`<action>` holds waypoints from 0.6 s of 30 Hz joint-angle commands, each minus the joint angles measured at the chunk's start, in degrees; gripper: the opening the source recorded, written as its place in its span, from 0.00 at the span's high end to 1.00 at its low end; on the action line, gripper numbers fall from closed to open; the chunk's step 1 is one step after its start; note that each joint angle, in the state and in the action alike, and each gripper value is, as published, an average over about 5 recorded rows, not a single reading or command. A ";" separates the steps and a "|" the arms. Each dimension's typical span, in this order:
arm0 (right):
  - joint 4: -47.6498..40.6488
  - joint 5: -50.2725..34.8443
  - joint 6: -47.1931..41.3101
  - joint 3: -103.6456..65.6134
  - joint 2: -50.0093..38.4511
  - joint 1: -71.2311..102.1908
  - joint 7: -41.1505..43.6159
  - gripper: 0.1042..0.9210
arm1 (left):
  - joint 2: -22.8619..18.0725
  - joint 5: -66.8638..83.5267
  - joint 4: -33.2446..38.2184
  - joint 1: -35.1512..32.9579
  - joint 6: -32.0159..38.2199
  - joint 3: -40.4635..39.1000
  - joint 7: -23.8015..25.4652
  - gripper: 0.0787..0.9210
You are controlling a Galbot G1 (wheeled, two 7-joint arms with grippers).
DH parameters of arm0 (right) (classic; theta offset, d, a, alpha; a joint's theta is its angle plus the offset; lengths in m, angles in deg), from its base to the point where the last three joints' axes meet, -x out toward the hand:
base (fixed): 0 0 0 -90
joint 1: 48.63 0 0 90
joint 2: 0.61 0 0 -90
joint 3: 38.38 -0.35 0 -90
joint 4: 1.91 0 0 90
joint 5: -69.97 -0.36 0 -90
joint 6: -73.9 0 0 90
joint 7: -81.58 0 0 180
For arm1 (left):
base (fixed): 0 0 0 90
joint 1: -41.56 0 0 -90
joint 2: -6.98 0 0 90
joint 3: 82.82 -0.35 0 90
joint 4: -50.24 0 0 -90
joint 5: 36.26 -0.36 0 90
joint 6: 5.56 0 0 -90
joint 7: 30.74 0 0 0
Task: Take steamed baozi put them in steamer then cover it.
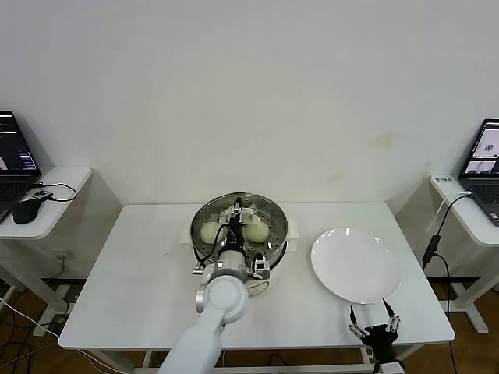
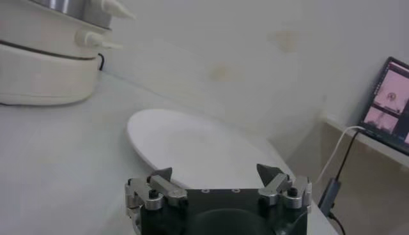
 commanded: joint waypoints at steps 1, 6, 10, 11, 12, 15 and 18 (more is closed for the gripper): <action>-0.08 0.28 -0.12 0.06 0.14 0.04 0.09 0.12 | 4.62 3.40 9.83 -4.42 -0.12 0.05 0.18 0.51; -0.16 0.50 -0.12 -0.17 0.23 0.27 0.13 0.12 | 11.04 8.74 18.75 -10.53 -0.13 1.49 0.27 0.34; -0.28 0.60 -0.14 -0.25 0.24 0.43 0.19 0.12 | 16.42 16.81 27.22 -16.37 -0.21 3.90 -0.17 0.21; -0.29 0.60 -0.16 -0.27 0.23 0.47 0.21 0.12 | 17.74 19.51 29.34 -18.11 -0.24 4.79 -0.62 0.18; -0.26 0.61 -0.16 -0.29 0.21 0.52 0.25 0.12 | 18.82 22.41 31.29 -19.77 -0.19 5.89 -1.35 0.15; 0.11 0.37 -0.07 -0.34 0.15 0.83 0.32 0.12 | 20.88 36.31 35.84 -27.15 1.52 12.26 -7.56 0.12; 0.86 -0.45 0.20 -0.27 -0.27 1.53 0.33 0.12 | 22.12 61.60 36.49 -35.56 9.92 23.08 -16.93 0.12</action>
